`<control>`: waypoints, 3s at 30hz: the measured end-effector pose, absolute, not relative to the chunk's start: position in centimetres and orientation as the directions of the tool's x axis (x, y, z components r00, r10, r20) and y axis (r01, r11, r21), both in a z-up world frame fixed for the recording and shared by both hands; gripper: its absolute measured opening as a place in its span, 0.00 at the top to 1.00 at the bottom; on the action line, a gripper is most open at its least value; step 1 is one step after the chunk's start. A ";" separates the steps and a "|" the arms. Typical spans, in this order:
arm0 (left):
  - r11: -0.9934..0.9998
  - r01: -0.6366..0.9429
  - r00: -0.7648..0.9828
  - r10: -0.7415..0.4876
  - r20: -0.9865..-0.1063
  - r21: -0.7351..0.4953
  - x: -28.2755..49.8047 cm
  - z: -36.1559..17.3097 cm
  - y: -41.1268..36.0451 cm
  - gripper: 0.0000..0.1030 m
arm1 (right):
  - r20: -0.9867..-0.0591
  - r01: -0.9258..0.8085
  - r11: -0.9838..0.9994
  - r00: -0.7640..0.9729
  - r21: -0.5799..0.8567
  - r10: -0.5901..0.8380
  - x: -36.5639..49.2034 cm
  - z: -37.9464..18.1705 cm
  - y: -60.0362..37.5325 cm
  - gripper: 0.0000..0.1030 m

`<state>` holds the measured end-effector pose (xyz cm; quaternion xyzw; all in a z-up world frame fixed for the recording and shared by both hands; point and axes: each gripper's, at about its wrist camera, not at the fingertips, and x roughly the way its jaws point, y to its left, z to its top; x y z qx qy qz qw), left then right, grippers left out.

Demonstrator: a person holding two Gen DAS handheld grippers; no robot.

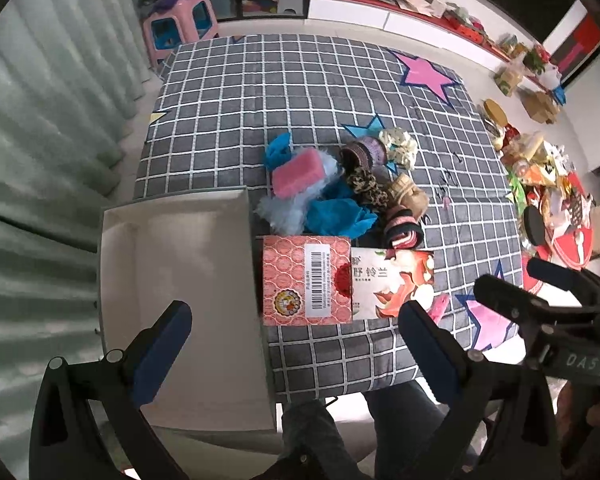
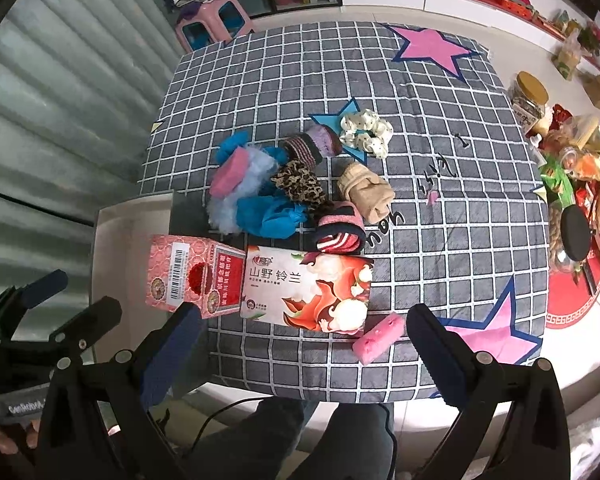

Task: Organize soft objects
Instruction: 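Move both tools toward the pile of soft items on the bed, then grasp the knit hat with the left tool while the right tool grasps the polka-dot scrunchie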

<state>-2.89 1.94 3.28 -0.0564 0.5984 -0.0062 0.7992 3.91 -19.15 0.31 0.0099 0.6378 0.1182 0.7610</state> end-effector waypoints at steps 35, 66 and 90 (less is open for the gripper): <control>0.989 -0.132 0.169 -0.039 -0.985 -0.062 5.2 1.3 1.5 0.00 | -0.962 -0.178 0.950 0.046 0.258 0.270 9.3 -3.1 -21.2 0.00; 0.978 0.158 -0.023 0.141 -0.990 0.136 22.6 -15.2 -9.8 0.00 | -0.975 0.036 0.975 -0.021 0.221 0.222 24.2 -16.5 -29.2 0.00; 0.981 0.180 -0.078 0.092 -0.993 0.077 24.9 -21.6 -11.3 0.00 | -0.972 -0.167 0.958 -0.057 0.234 0.228 30.6 -23.4 -20.9 0.26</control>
